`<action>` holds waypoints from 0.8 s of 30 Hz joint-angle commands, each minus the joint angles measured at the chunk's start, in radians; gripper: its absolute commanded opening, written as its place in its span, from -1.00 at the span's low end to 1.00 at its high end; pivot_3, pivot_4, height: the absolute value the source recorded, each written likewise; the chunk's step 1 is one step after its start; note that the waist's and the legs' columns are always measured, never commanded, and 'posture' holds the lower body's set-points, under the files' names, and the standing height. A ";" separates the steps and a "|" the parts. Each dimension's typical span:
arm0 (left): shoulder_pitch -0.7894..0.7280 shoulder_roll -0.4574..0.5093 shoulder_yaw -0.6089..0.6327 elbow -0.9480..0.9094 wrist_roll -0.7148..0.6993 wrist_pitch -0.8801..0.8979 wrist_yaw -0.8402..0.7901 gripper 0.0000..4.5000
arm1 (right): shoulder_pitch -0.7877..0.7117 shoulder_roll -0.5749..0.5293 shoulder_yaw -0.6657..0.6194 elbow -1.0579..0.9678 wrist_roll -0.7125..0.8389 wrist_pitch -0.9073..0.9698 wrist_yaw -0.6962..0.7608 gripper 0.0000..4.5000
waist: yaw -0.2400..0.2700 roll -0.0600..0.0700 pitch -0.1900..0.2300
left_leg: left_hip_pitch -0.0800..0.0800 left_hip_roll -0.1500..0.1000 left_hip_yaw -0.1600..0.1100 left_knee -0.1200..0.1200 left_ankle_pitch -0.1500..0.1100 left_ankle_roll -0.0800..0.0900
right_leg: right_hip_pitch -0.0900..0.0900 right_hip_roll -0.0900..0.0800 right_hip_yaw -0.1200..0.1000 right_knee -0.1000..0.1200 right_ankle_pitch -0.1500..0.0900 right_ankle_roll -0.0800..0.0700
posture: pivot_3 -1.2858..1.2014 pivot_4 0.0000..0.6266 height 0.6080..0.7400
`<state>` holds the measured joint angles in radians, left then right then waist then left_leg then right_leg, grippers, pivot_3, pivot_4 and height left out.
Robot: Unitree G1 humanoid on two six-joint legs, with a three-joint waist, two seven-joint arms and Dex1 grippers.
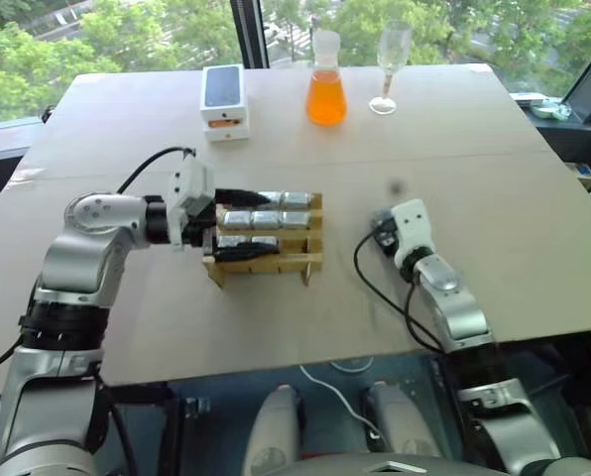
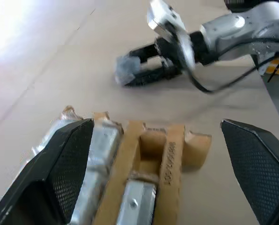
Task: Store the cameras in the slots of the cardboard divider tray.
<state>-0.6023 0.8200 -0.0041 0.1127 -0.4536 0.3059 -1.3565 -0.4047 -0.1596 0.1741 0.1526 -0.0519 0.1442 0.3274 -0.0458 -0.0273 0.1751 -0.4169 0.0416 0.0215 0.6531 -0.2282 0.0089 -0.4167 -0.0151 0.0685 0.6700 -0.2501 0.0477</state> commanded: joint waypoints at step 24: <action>-0.452 -0.227 -0.208 0.500 0.252 -0.025 -0.236 0.23 | -0.406 -0.255 0.344 0.196 -0.670 -0.827 -0.098 -0.10 | 0.004 0.001 0.002 | -0.015 -0.001 -0.002 0.006 0.001 -0.001 | -0.013 -0.001 -0.002 0.005 0.000 0.000 | 0.03 -0.52 1.00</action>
<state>-1.0202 0.5833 -0.2180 0.6214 -0.1981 0.2785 -1.5768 -0.7914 -0.4192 0.5177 0.3654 -0.7189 -0.6579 0.2513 -0.0423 -0.0260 0.1766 -0.4321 0.0406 0.0198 0.6598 -0.2275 0.0081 -0.4297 -0.0158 0.0670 0.6755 -0.2498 0.0476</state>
